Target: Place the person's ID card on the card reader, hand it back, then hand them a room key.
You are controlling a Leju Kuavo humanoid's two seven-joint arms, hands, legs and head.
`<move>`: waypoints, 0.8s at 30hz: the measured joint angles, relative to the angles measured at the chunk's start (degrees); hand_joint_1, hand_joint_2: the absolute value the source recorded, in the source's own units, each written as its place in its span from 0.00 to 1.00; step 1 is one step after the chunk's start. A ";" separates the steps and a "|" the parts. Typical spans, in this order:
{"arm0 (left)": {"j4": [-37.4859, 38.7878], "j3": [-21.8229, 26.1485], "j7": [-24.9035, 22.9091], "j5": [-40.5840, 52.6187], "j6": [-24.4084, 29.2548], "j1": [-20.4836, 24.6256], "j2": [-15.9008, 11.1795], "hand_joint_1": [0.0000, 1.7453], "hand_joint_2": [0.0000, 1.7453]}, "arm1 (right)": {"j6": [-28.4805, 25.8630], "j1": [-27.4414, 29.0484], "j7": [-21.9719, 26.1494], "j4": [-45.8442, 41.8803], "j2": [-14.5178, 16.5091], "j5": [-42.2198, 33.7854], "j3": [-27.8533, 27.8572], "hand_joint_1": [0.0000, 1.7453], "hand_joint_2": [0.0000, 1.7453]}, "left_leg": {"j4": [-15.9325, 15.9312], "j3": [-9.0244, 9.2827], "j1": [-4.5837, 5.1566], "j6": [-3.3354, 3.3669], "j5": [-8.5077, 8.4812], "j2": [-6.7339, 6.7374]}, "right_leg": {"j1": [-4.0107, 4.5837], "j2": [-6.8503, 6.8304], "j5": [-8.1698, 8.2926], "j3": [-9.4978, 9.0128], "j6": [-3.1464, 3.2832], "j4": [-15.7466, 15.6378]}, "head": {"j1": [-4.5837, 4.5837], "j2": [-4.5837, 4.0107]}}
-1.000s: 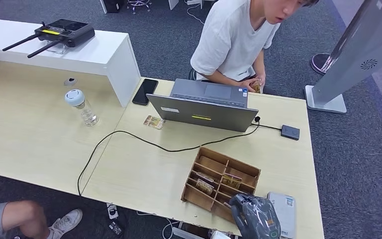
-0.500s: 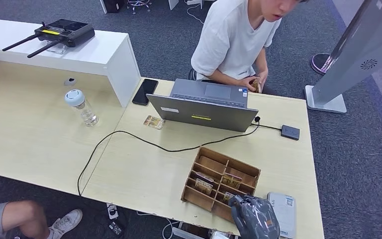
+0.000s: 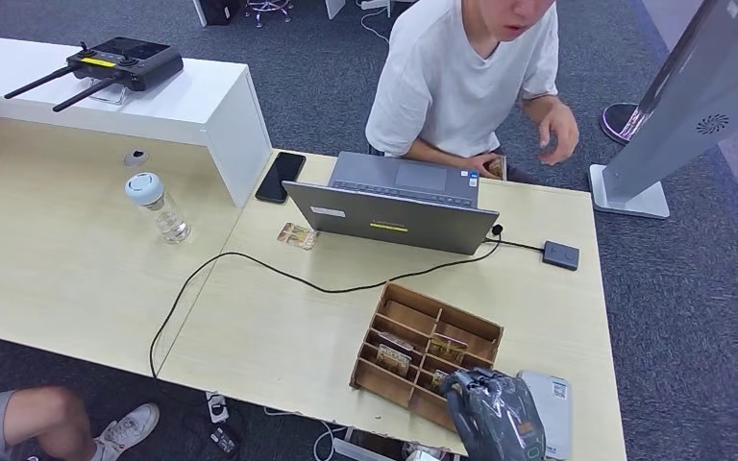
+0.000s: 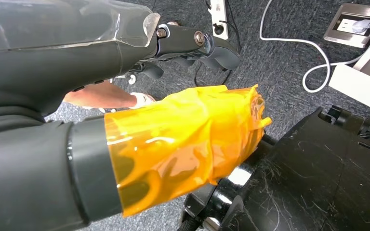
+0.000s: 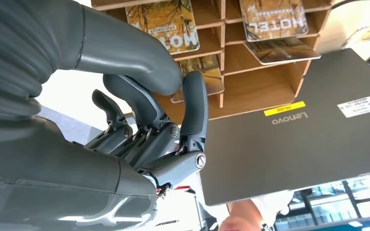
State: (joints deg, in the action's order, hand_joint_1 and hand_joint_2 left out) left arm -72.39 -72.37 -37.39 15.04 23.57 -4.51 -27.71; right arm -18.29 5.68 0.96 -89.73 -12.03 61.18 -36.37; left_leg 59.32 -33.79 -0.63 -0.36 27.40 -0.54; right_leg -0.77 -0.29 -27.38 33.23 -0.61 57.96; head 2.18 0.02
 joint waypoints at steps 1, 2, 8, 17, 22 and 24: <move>0.00 0.00 0.01 -0.02 -0.01 0.00 0.00 0.00 0.00 | 0.28 0.01 0.24 -0.01 0.01 -0.26 -0.01 0.17 1.00 | 0.00 0.00 0.00 0.00 0.00 0.00 | 0.00 0.00 0.00 0.00 0.00 0.00 | -0.01 0.00; 0.00 0.00 0.03 -0.04 -0.02 0.01 0.00 0.00 0.00 | 0.53 0.01 0.45 0.03 0.01 -0.47 -0.01 0.06 1.00 | 0.00 0.00 0.00 0.00 0.00 0.00 | 0.00 0.00 0.00 0.00 0.00 0.00 | -0.01 0.00; 0.00 0.00 0.20 -0.10 -0.11 0.05 0.02 0.00 0.00 | 1.32 -0.13 1.52 0.89 0.13 -1.56 -0.44 0.00 1.00 | 0.00 -0.01 0.00 0.00 0.00 0.00 | 0.00 0.00 0.00 0.00 0.00 0.00 | 0.01 0.00; 0.00 -0.02 -0.70 0.49 -0.22 0.10 0.51 0.00 0.00 | 1.52 -1.01 2.18 2.50 1.20 -1.85 -1.86 0.00 1.00 | 0.00 -0.01 0.00 0.00 0.00 0.00 | 0.00 0.00 0.00 -0.01 0.00 0.00 | 0.00 0.00; 0.00 -0.02 -0.96 0.69 -0.16 0.17 0.70 0.00 0.00 | 1.49 -1.38 2.29 2.92 1.60 -1.86 -2.20 0.00 1.00 | 0.00 -0.01 0.00 0.00 0.00 0.00 | 0.00 -0.01 0.00 -0.01 0.00 0.00 | -0.01 0.00; 0.00 -0.02 -0.98 0.72 -0.15 0.18 0.70 0.00 0.00 | 1.46 -1.40 2.30 2.92 1.62 -1.86 -2.20 0.00 1.00 | 0.00 -0.01 0.00 0.00 0.00 0.00 | 0.00 -0.01 0.00 -0.01 0.00 0.00 | 0.00 0.00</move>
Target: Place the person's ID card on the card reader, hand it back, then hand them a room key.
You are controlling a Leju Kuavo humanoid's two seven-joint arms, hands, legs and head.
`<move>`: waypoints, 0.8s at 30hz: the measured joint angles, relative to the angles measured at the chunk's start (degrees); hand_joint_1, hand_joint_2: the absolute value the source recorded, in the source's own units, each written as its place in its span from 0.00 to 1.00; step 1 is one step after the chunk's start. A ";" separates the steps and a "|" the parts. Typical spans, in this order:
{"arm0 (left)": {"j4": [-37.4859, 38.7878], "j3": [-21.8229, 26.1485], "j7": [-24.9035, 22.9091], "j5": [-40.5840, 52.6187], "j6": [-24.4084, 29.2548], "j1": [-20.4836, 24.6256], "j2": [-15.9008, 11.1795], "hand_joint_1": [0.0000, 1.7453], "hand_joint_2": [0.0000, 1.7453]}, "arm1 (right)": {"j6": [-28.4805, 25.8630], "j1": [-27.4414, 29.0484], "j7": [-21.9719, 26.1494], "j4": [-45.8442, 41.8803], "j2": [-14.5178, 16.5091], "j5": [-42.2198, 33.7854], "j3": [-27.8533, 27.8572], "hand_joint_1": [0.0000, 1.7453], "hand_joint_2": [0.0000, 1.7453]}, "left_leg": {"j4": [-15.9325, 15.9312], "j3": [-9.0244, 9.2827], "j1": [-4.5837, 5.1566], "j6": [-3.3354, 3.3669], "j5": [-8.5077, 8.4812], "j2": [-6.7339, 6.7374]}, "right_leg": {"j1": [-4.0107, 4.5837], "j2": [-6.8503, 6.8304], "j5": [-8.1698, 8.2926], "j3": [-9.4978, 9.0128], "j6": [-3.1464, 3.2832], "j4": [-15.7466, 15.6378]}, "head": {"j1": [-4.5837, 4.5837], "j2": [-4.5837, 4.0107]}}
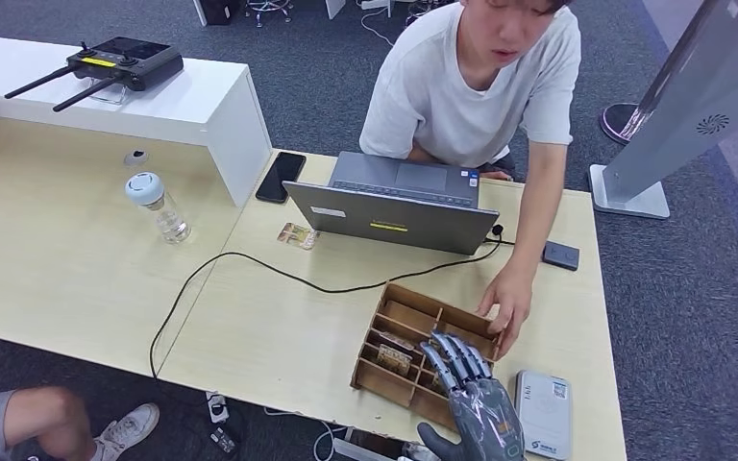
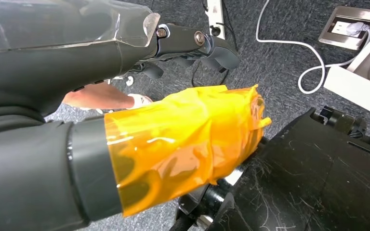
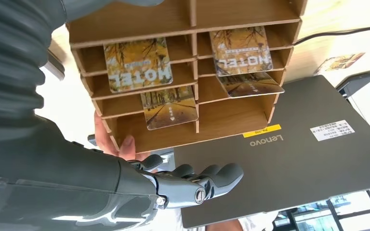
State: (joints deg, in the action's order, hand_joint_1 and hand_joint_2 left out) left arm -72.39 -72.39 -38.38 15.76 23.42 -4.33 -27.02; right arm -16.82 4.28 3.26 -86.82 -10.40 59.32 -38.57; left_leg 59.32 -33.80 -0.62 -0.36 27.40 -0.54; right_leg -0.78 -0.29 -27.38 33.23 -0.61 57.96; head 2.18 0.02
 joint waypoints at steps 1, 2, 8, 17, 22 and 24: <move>0.00 0.00 -0.01 0.01 0.01 0.00 0.01 0.00 0.00 | -0.01 -0.01 0.00 0.00 0.00 0.00 0.00 0.00 1.00 | 0.00 0.00 0.00 0.00 0.00 0.00 | 0.00 0.00 0.00 0.00 0.00 0.00 | 0.01 0.00; 0.00 0.00 -0.01 0.02 0.02 0.01 0.01 0.00 0.00 | -0.02 -0.01 0.00 -0.01 0.00 0.00 -0.01 0.00 1.00 | 0.00 0.00 0.00 0.00 0.00 0.00 | 0.00 0.00 0.00 0.00 0.00 0.00 | 0.01 0.00; 0.00 -0.02 -0.01 0.01 0.11 0.01 0.00 0.00 0.00 | -0.22 0.00 -0.01 -0.32 0.00 0.03 0.01 0.00 1.00 | 0.00 0.00 0.00 0.00 0.00 0.00 | 0.00 0.00 0.00 0.01 0.00 0.00 | 0.00 0.00; 0.00 -0.07 -0.04 -0.07 0.31 0.01 -0.01 0.00 0.00 | -1.03 0.01 0.17 -1.12 0.00 0.23 0.11 0.00 1.00 | 0.00 0.00 0.00 0.00 0.00 0.00 | 0.00 0.00 0.00 0.01 0.00 0.00 | -0.01 0.00; 0.00 -0.15 -0.07 -0.12 0.54 0.03 -0.03 0.00 0.00 | -1.16 0.01 0.28 -1.14 0.00 0.46 0.13 0.00 1.00 | 0.00 0.00 0.00 0.00 0.00 0.00 | 0.00 0.00 0.00 0.01 0.00 0.00 | 0.01 0.00; 0.00 -0.20 -0.09 -0.14 0.57 0.07 -0.05 0.00 0.00 | -1.11 -0.02 0.39 -1.13 0.02 0.57 0.13 0.00 1.00 | 0.00 0.00 0.00 0.00 0.00 0.00 | 0.00 0.00 0.00 0.00 0.00 0.00 | 0.01 0.00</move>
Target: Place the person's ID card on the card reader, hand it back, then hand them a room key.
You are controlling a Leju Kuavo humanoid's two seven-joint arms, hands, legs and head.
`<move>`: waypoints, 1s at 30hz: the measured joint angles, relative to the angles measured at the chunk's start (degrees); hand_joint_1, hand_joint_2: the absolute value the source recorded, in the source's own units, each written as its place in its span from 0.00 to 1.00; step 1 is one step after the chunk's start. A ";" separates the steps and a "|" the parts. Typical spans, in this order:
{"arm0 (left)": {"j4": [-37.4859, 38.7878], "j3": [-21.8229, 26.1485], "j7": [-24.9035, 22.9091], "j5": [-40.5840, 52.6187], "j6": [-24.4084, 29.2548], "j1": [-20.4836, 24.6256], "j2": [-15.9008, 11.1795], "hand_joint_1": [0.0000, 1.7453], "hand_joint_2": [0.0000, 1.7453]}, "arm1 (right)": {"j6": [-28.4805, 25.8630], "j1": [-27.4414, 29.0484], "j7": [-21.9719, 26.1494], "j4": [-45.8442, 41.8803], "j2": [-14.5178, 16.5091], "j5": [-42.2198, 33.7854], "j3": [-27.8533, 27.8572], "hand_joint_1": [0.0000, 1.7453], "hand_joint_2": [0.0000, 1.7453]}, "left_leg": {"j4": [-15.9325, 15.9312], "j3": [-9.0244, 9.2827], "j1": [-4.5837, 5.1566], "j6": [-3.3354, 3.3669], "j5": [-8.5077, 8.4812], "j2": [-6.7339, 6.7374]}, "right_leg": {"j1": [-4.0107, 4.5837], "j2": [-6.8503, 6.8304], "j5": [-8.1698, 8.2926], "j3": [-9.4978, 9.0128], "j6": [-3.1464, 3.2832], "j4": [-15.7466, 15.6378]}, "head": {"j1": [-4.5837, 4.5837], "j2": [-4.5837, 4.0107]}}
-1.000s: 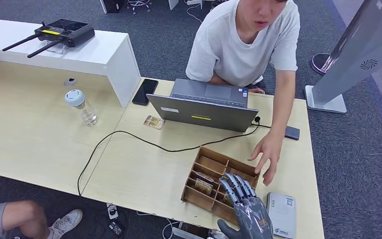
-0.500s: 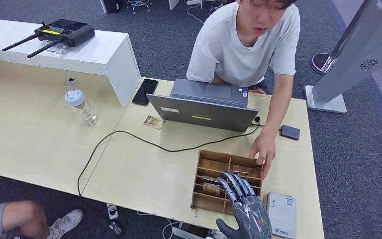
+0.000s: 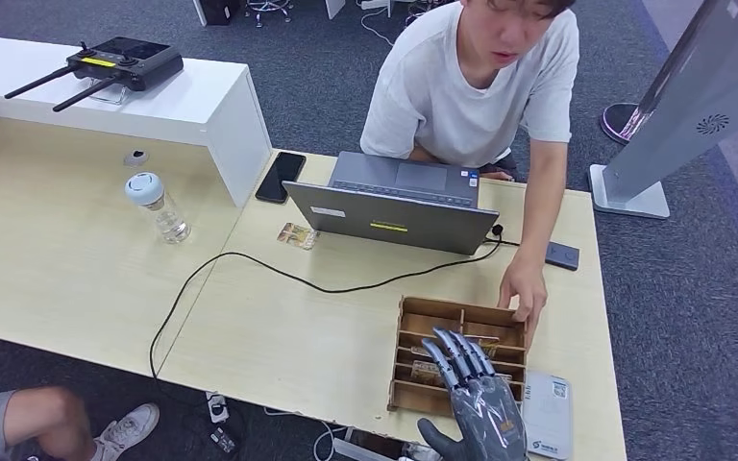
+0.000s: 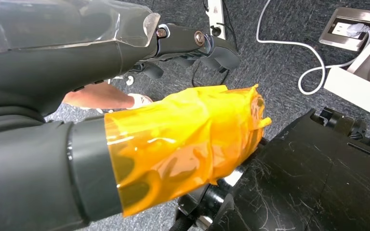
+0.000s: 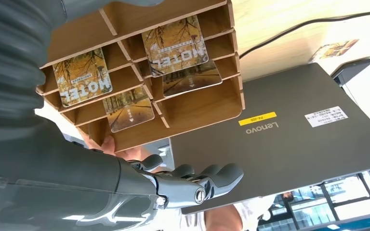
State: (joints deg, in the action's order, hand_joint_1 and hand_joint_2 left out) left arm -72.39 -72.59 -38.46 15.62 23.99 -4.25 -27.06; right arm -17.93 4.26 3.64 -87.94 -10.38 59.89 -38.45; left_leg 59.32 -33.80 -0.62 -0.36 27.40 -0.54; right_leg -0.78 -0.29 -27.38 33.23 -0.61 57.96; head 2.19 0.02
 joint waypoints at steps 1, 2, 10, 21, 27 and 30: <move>0.00 -0.04 -0.01 0.00 0.00 0.04 -0.01 0.00 0.00 | 0.05 -0.04 0.04 0.01 0.05 0.09 0.00 0.00 1.00 | 0.00 0.00 0.00 0.00 0.00 0.00 | 0.00 0.00 0.00 0.00 0.00 0.00 | -0.01 0.00; 0.00 -0.08 -0.01 0.01 -0.01 0.11 -0.01 0.00 0.00 | 0.12 -0.11 0.13 0.04 0.15 0.18 0.00 0.00 1.00 | 0.00 0.00 0.00 0.00 0.00 0.00 | 0.00 0.00 0.00 0.00 0.00 0.00 | -0.01 0.00; 0.00 -0.21 0.13 0.05 -0.59 0.58 -0.01 0.00 0.00 | 1.71 -1.70 0.91 1.40 2.10 0.54 0.00 0.00 1.00 | 0.00 0.00 0.00 0.00 0.00 0.00 | 0.00 0.00 0.00 0.00 0.00 0.00 | -0.01 0.00; 0.00 -0.21 0.86 0.37 -1.80 1.21 0.26 0.00 0.00 | 1.99 -4.65 0.07 5.82 4.63 1.40 0.01 0.00 1.00 | 0.00 0.00 0.00 0.00 0.00 0.00 | 0.00 0.00 0.00 0.00 0.00 0.00 | -0.01 0.00; 0.00 -0.21 1.26 0.95 -2.36 1.23 0.46 0.00 0.00 | 1.79 -5.16 -0.57 6.86 4.76 1.97 0.51 0.00 1.00 | 0.00 0.00 0.00 0.00 0.00 0.00 | 0.00 0.00 0.00 0.00 0.00 0.00 | -0.01 0.00; 0.00 -0.20 1.26 1.19 -2.52 1.22 0.46 0.00 0.00 | 1.54 -5.21 -0.97 7.06 4.76 2.41 1.40 0.00 1.00 | 0.00 0.00 0.00 0.00 0.00 0.00 | 0.00 0.00 0.00 0.00 0.00 0.00 | -0.01 0.00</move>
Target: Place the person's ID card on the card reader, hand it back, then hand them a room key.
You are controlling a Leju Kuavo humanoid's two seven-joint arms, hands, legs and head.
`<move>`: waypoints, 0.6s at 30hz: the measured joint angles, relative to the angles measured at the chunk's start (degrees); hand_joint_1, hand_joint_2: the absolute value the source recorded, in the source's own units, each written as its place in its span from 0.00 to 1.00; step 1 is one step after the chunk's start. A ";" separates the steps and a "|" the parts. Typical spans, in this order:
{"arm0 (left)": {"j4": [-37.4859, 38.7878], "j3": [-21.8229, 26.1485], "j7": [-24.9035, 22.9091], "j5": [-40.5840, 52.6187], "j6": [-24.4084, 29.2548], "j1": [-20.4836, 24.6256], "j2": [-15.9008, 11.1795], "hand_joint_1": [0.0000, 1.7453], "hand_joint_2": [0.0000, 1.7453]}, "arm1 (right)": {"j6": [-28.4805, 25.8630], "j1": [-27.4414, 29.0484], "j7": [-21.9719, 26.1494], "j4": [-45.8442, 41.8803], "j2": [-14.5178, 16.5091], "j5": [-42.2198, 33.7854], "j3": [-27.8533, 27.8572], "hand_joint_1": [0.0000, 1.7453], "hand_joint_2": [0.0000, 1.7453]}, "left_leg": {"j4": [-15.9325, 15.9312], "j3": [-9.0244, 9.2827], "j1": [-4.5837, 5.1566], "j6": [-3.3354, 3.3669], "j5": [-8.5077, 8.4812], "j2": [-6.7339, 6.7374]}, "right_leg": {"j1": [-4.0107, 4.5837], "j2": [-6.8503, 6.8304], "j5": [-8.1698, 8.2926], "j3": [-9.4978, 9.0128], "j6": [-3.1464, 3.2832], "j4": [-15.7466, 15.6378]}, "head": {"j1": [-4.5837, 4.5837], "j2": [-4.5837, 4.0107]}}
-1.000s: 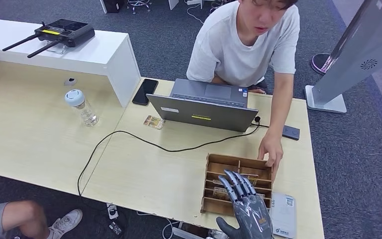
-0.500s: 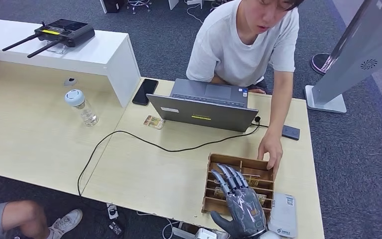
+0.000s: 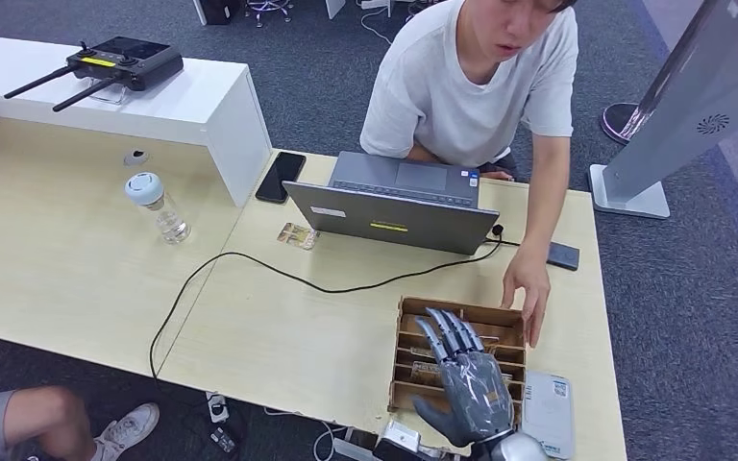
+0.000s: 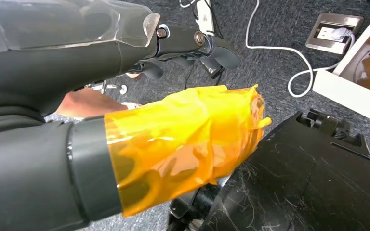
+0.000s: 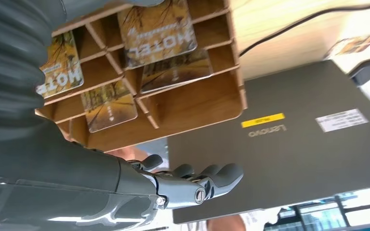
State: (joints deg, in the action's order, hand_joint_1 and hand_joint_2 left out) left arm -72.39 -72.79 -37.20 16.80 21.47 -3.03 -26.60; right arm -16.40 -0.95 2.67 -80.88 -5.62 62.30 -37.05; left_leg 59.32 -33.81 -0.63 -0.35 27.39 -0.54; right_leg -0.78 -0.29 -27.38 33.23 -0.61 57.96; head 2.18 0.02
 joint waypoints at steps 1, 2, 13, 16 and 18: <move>0.00 0.01 0.00 0.06 -0.06 0.00 0.00 0.00 0.00 | -0.11 0.00 -0.15 0.06 0.00 0.23 0.29 0.00 1.00 | 0.00 0.00 0.00 0.00 0.00 0.00 | 0.00 0.00 0.00 0.00 0.00 0.00 | 0.00 0.00; 0.00 0.01 0.00 0.11 -0.11 -0.01 0.00 0.00 0.00 | -0.23 0.01 -0.26 0.10 0.00 0.45 0.59 0.00 1.00 | 0.00 0.00 0.00 0.00 0.00 0.00 | 0.00 0.00 0.00 0.00 0.00 0.00 | 0.00 0.00; 0.00 0.03 0.03 0.43 -0.37 -0.08 -0.02 0.00 0.00 | -0.56 0.26 -0.90 0.29 -0.07 2.14 3.83 0.09 1.00 | 0.00 0.00 0.00 0.00 0.00 0.00 | 0.00 0.00 0.00 0.01 0.00 0.00 | 0.01 0.00; 0.00 0.03 0.04 0.49 -0.38 -0.08 -0.02 0.00 0.00 | -0.56 0.36 -0.90 0.45 -0.07 2.33 4.19 0.15 1.00 | 0.00 0.00 0.00 0.00 0.00 0.00 | 0.00 0.00 0.00 0.01 0.00 0.00 | 0.00 0.00; 0.00 0.04 0.04 0.52 -0.40 -0.09 -0.02 0.00 0.00 | -0.56 0.39 -0.90 0.59 -0.07 2.40 4.28 0.18 1.00 | 0.00 0.00 0.00 0.00 0.00 0.00 | 0.00 0.00 0.00 0.01 0.00 0.00 | 0.01 0.00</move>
State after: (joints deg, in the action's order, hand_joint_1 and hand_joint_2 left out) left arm -72.39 -72.75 -37.16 17.33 21.07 -3.12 -26.62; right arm -16.96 -0.56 1.78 -80.29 -5.68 64.71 -32.76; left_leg 59.32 -33.81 -0.63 -0.35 27.39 -0.54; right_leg -0.78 -0.29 -27.38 33.24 -0.61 57.96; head 2.19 0.02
